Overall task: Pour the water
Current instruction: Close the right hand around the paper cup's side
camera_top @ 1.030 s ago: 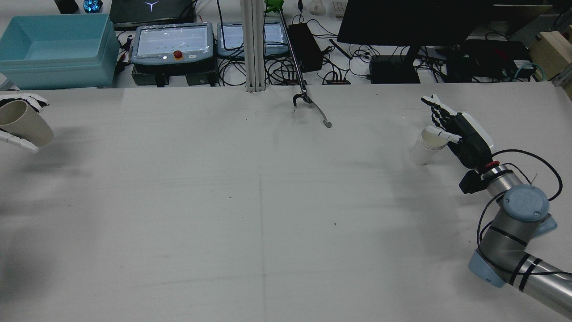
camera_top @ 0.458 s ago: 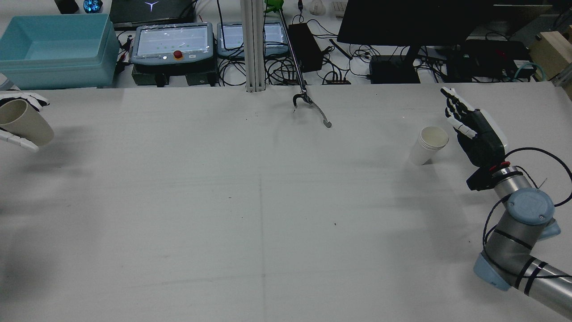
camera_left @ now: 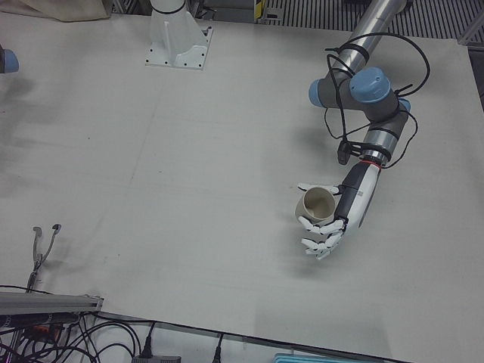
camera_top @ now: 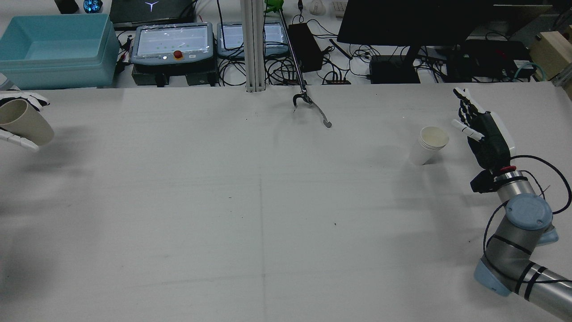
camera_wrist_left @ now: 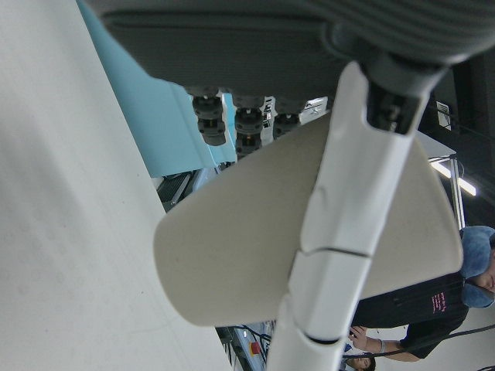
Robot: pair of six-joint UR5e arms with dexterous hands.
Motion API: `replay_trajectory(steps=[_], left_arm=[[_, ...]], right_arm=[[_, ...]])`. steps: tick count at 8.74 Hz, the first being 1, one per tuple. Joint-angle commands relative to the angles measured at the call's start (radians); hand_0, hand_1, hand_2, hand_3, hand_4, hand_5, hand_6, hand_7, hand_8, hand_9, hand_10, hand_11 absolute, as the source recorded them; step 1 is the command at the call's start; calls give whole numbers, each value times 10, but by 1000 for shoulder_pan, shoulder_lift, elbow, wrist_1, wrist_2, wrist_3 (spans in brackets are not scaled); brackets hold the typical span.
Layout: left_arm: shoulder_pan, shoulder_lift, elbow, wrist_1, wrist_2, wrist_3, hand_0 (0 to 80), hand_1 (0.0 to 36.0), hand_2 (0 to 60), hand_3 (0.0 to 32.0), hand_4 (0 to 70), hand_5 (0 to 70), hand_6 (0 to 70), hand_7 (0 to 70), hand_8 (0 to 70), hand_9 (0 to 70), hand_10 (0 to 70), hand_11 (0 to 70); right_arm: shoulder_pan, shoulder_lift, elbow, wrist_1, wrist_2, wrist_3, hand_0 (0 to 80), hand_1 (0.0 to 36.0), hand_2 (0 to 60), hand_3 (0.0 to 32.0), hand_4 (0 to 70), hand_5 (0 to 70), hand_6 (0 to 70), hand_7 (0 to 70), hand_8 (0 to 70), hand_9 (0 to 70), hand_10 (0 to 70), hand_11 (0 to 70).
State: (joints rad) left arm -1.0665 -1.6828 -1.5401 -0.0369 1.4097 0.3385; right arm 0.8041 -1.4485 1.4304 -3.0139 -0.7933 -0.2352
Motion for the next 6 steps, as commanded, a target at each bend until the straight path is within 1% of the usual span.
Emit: replay_trajectory(steps=[1,3,4,6], left_arm=[[-7,2,0,0,0,-1,800,257,0,0,491,379,176,399,150,251,81,140],[-6,0,0,0,0,-1,800,256,0,0,492,378,176,400,150,252,81,140],[-7,0,0,0,0,-1,800,257,0,0,492,379,177,401,150,252,81,140],[-16,2,0,-5,0,-3,800,260,0,0,488,380,176,399,151,253,83,144]], right_arm=[[-58,8,-2,0,72,-65,381,110,140,76,0,67,0,0,0,0,0,0],[-83,13,-57,4,138,-64,376,107,132,80,0,59,0,0,0,0,0,0],[-98,20,-57,4,169,-62,376,106,137,76,0,63,0,0,0,0,0,0],[-108,42,-61,1,172,-67,375,105,151,64,0,77,0,0,0,0,0,0]])
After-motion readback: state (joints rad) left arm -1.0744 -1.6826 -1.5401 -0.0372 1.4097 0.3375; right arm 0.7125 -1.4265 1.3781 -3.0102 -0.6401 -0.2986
